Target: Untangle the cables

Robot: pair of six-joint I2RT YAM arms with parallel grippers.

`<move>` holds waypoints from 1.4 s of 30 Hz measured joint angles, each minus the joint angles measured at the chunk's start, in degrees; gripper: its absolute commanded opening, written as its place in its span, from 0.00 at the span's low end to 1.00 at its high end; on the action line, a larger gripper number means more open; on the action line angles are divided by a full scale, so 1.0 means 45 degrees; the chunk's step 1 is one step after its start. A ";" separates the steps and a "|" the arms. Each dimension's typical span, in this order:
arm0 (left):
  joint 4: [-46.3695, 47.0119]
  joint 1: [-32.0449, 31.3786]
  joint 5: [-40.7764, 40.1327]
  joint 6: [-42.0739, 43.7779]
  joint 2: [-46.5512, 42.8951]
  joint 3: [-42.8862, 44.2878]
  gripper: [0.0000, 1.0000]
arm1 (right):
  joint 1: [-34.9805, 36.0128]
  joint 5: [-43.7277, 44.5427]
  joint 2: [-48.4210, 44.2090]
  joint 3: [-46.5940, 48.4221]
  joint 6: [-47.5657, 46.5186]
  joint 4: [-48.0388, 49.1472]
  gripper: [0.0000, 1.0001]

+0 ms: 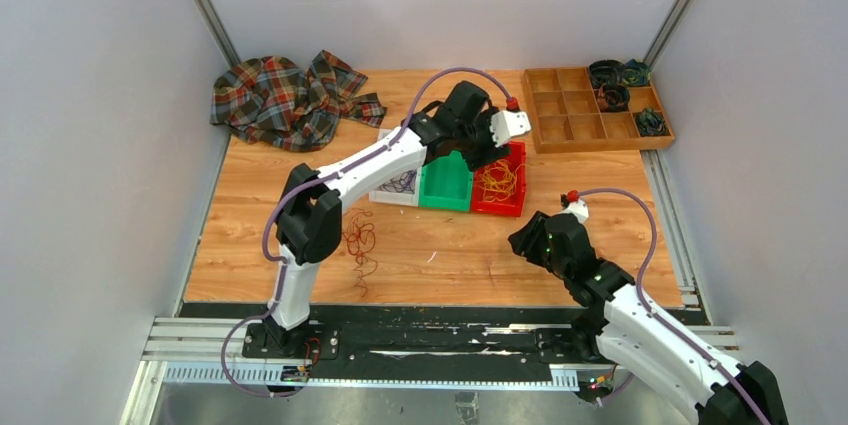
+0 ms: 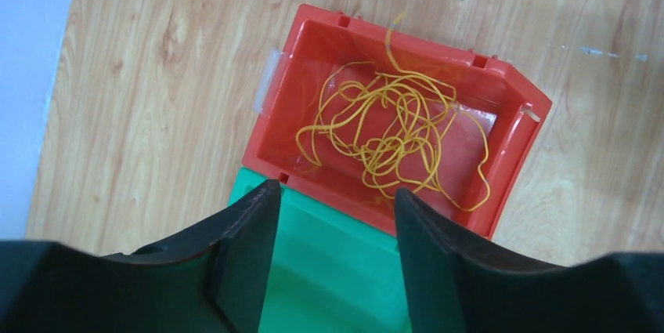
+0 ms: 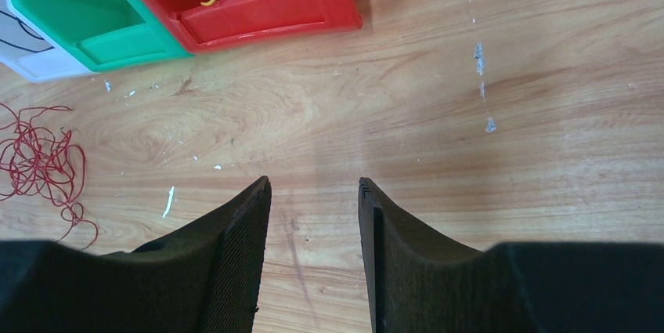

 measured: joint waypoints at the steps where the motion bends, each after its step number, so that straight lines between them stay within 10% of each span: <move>1: -0.0136 0.0000 -0.0063 0.0087 0.0015 0.0146 0.73 | 0.0000 -0.0005 -0.0005 0.0000 0.0000 0.0015 0.45; 7: -0.1496 0.0253 -0.0097 0.0680 -0.0539 0.0617 0.96 | 0.0000 -0.0015 -0.0107 0.0000 -0.0010 0.0209 0.45; 23: -0.6489 0.7936 0.1501 0.3886 -0.9301 -0.7203 0.92 | 0.0185 -0.0525 0.1404 0.0301 -0.0510 0.0578 0.50; 42: -0.2637 0.9729 -0.0146 -0.0525 -0.7776 -1.1021 0.77 | 0.0505 -0.0568 0.1943 0.0593 -0.0860 0.0758 0.49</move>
